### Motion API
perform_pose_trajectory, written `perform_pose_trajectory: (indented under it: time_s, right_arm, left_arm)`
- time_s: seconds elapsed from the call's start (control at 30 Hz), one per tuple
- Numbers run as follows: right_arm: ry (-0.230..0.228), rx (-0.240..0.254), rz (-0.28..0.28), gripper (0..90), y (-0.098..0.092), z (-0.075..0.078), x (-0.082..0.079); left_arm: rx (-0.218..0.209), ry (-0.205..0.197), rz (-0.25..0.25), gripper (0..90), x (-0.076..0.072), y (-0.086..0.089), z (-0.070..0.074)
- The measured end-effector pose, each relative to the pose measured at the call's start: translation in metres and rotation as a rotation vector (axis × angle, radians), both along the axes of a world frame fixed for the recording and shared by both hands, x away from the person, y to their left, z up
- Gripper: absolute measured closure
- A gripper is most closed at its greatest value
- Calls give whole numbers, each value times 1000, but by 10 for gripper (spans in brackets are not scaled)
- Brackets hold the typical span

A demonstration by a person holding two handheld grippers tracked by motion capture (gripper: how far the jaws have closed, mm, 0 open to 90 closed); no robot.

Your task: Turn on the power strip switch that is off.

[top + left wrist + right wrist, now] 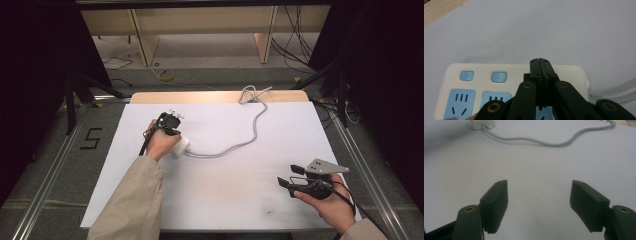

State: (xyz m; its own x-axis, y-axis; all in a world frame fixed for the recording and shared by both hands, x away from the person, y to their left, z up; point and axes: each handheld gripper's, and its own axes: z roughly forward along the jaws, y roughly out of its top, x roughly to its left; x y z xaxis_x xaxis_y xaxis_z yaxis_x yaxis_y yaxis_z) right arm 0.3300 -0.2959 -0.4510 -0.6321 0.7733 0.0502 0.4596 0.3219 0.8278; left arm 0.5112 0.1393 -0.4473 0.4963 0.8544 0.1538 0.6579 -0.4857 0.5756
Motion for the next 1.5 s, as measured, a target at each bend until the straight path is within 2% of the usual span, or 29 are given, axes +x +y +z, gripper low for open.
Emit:
perform_pose_trajectory:
  time_s: [0.23,0.5,0.8,0.93,1.33,1.37,1.5]
  right_arm:
    - [0,0,2,314,0,0,0]
    - [1,1,3,314,1,0,0]
    - [-1,0,6,314,1,0,-1]
    - [0,-1,6,314,1,0,-1]
    - [-3,1,9,314,1,1,-1]
    - [-3,1,9,314,1,1,-1]
    - [-3,-1,9,314,1,1,-1]
  left_arm:
    - [25,-1,-3,898,0,-3,0]
    - [7,11,7,898,1,-1,0]
    - [20,17,8,899,2,-3,0]
    - [0,28,7,899,2,-3,0]
    - [-10,22,22,899,1,-3,1]
    - [2,17,23,899,1,-2,1]
    - [-11,19,28,899,2,-1,1]
